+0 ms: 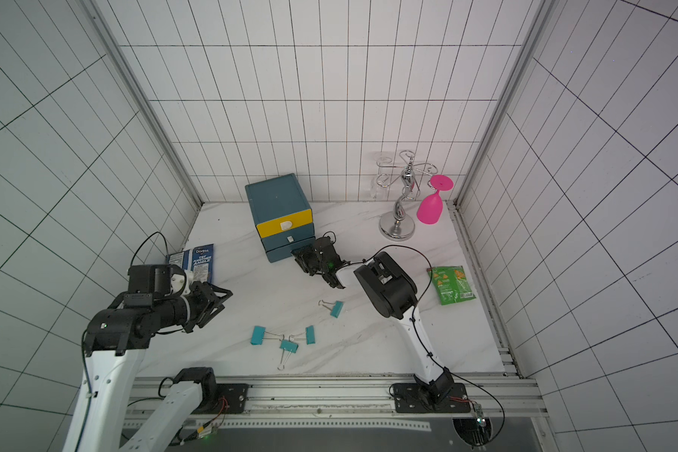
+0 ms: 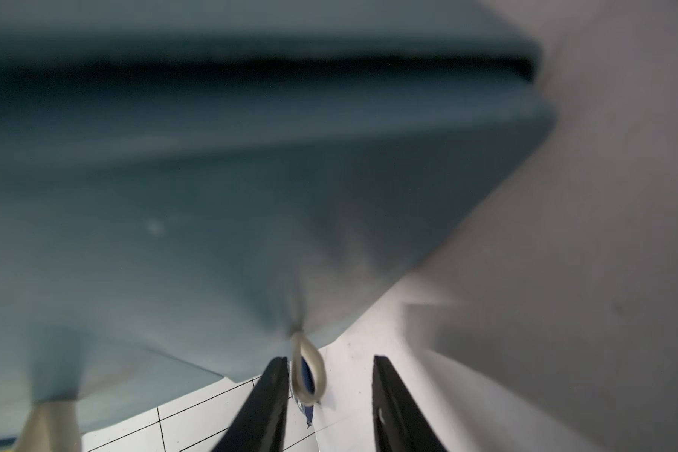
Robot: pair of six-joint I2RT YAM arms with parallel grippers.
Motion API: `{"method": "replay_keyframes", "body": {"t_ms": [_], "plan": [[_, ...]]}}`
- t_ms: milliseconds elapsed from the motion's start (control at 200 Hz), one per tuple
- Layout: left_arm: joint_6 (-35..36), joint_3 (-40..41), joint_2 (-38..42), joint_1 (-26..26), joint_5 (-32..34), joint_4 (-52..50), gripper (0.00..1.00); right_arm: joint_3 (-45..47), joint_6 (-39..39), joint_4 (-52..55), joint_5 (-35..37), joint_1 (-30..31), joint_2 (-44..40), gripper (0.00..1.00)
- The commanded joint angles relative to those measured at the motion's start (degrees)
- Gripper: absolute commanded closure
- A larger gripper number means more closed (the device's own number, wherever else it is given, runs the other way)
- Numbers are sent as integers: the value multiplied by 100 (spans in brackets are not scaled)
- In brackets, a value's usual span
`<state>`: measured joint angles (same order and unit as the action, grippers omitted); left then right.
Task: Put the binder clips in the drawer according to color
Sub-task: Open the drawer in the storage box.
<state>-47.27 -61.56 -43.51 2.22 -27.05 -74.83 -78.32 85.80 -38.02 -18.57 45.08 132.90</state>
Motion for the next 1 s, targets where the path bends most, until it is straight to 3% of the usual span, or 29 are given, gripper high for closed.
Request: {"method": "replay_keyframes", "body": {"t_ms": [0, 225, 705, 995], "plan": [[144, -26, 40, 33, -64, -45, 53, -221, 92, -234, 143, 47, 154, 62], [191, -23, 49, 50, -54, -100, 53, -382, 213, -346, 195, 36, 331, 63], [174, -31, 27, 69, -38, -85, 53, -335, 387, -601, 301, -23, 399, 77], [80, 20, 59, 68, -12, 26, 52, -69, 365, -672, 182, -34, 196, 100]]}}
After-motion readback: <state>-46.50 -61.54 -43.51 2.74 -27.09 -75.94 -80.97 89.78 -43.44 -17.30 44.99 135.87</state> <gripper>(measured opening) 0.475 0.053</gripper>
